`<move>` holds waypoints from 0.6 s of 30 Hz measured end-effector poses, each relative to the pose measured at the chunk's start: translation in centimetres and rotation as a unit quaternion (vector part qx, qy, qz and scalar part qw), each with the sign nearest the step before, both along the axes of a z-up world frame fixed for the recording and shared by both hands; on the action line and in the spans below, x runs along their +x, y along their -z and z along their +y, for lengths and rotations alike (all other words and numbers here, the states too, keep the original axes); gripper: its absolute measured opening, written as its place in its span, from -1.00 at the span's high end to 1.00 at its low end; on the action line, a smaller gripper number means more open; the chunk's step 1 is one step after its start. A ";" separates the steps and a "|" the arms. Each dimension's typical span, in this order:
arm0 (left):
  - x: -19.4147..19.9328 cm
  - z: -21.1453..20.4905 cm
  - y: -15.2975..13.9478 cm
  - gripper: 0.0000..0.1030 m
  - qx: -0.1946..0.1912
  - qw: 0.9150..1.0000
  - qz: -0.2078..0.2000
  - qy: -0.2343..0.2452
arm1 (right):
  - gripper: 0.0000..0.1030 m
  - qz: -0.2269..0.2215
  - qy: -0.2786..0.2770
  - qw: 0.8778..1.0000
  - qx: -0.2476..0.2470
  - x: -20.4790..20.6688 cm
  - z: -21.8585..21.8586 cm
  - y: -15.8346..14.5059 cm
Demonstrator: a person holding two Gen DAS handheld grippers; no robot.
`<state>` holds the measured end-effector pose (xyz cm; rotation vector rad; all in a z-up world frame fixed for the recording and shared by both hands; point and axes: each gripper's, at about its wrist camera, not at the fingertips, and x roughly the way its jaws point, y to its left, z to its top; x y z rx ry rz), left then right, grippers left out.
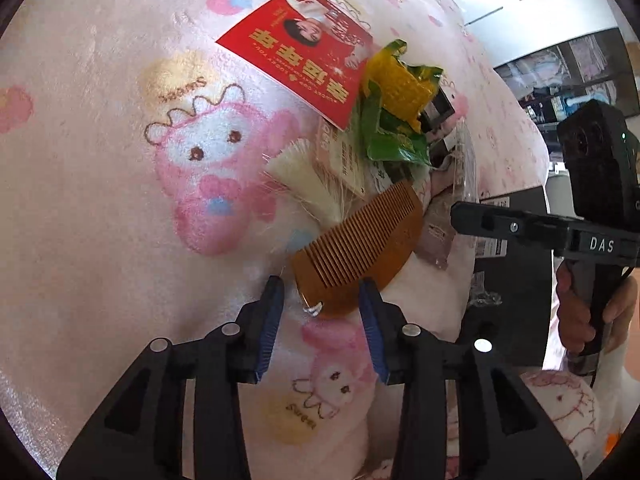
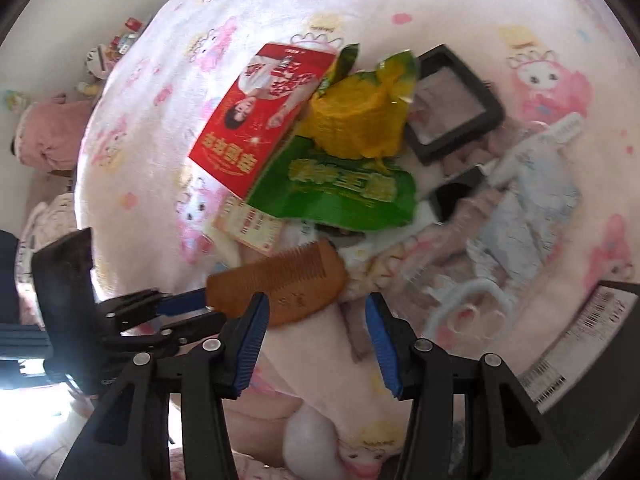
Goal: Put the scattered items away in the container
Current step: 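Move the left gripper to the wooden comb with tassel and grasp it, then lift the comb with the left gripper and carry it over the box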
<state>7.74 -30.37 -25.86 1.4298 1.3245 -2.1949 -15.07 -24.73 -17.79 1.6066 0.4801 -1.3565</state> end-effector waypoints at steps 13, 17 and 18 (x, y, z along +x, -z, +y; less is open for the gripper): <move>-1.3 -0.4 0.5 0.19 -0.005 1.000 -0.015 0.008 | 0.12 -0.001 -0.040 0.998 0.047 0.6 -3.0 3.9; -2.0 0.0 -1.2 0.26 -0.033 0.999 -0.027 0.015 | 0.30 0.014 -0.061 0.998 0.026 2.0 -2.4 2.4; -2.2 0.2 -2.2 0.26 -0.043 0.999 -0.022 0.022 | 0.34 0.021 -0.056 0.998 0.015 2.1 -1.9 1.4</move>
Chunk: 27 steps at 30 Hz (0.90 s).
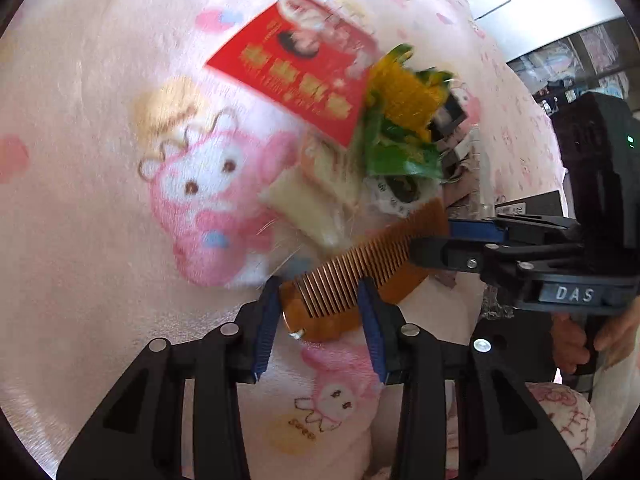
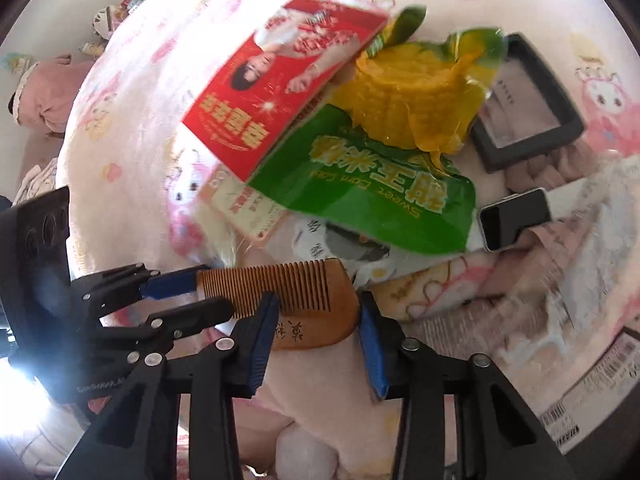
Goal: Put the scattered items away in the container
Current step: 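Lift the comb with the left gripper and carry it over the box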
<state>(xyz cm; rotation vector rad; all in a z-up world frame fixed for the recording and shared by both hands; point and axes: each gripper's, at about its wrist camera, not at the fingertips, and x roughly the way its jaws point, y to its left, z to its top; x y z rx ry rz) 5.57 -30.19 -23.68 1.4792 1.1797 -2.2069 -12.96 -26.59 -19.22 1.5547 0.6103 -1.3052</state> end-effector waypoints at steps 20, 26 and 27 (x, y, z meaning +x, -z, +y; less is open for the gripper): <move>-13.5 24.4 -15.9 0.27 0.033 0.961 0.130 0.240 | 0.39 0.140 0.302 0.928 -0.165 -0.4 35.5 -18.6; -16.9 31.6 -11.3 0.27 0.117 0.942 0.098 0.300 | 0.39 0.081 0.373 0.907 -0.179 -0.8 43.3 -13.8; -17.0 32.6 -10.6 0.30 0.126 0.938 0.097 0.307 | 0.39 0.073 0.377 0.905 -0.180 -0.8 43.5 -13.0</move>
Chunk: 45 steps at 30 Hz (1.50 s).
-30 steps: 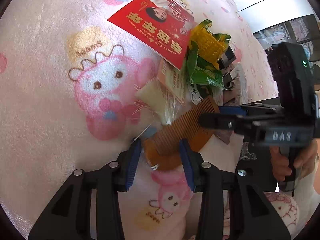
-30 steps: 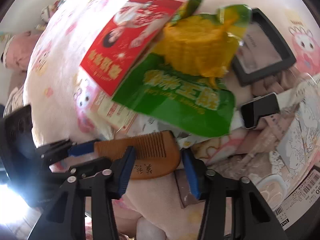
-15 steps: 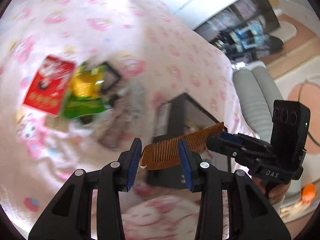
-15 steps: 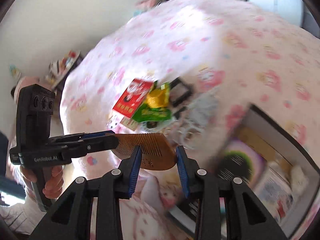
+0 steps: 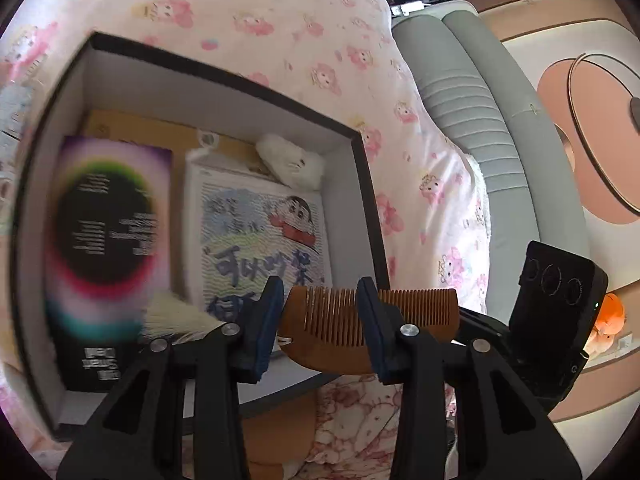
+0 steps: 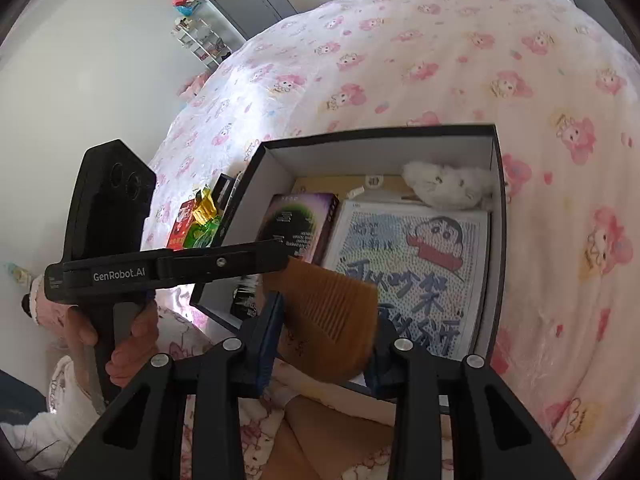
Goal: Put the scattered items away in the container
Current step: 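Lift the comb with the left gripper and carry it over the box, then lower the comb into the box in front of the bead kit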
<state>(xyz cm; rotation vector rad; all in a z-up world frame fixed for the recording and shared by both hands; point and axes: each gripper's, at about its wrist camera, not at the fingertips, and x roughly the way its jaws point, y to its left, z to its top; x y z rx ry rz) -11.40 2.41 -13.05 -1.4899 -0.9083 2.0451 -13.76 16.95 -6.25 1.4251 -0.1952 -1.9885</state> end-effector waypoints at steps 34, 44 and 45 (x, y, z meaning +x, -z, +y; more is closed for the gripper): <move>2.3 1.5 3.5 0.29 -0.138 0.988 -0.058 0.028 | 0.41 0.039 0.053 0.990 0.121 0.6 1.1 3.7; 2.5 2.9 4.8 0.31 -0.167 0.981 -0.073 0.068 | 0.41 0.095 0.039 0.980 0.173 0.4 0.7 3.4; 2.4 3.1 5.0 0.31 -0.162 0.981 -0.077 0.073 | 0.41 0.098 0.042 0.981 0.163 0.5 1.0 3.2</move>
